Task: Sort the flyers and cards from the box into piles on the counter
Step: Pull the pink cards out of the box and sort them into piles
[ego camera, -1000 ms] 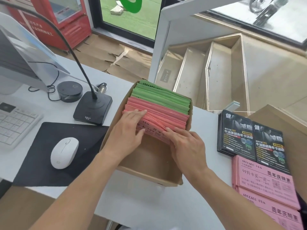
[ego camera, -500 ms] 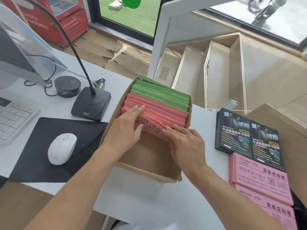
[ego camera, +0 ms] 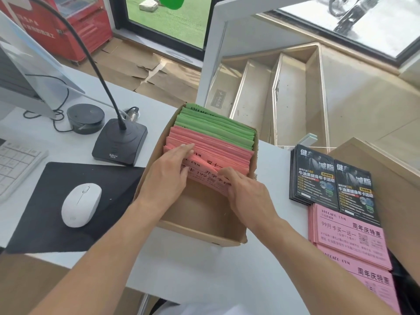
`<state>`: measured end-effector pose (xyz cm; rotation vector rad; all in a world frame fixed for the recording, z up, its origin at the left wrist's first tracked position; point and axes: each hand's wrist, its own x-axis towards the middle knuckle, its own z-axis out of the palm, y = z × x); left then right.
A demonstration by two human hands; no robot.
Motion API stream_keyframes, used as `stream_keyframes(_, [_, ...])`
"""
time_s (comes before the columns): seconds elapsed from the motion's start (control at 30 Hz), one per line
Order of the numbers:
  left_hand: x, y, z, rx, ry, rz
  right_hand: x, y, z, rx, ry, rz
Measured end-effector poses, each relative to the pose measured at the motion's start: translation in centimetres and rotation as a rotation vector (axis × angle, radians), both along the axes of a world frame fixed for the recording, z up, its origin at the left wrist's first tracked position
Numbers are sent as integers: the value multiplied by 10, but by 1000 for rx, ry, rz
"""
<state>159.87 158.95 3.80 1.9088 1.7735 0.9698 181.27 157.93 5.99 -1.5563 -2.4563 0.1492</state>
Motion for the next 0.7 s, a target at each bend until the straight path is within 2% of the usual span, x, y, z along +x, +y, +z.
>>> stream_keyframes(0.07, [0, 0, 2, 12, 0, -1, -2, 0, 1, 4, 27, 24])
stream_keyframes(0.2, [-1, 1, 2, 14, -2, 15, -1, 1, -1, 146, 19, -2])
stream_keyframes(0.4, [1, -1, 2, 34, 50, 0, 0, 2, -1, 20, 65, 36])
stream_keyframes(0.47, [-2, 1, 5, 60, 111, -13, 0, 1, 5, -42, 125, 3])
stream_keyframes(0.57, [-9, 2, 15, 117, 173, -17, -1, -4, 17, 8, 253, -23])
stream_keyframes(0.63, [-14, -2, 27, 158, 131, -13, 0, -10, 28, 83, 367, -33])
stream_keyframes(0.7, [-15, -13, 44, 157, 13, -4, 9, -20, 44, 126, 520, -51])
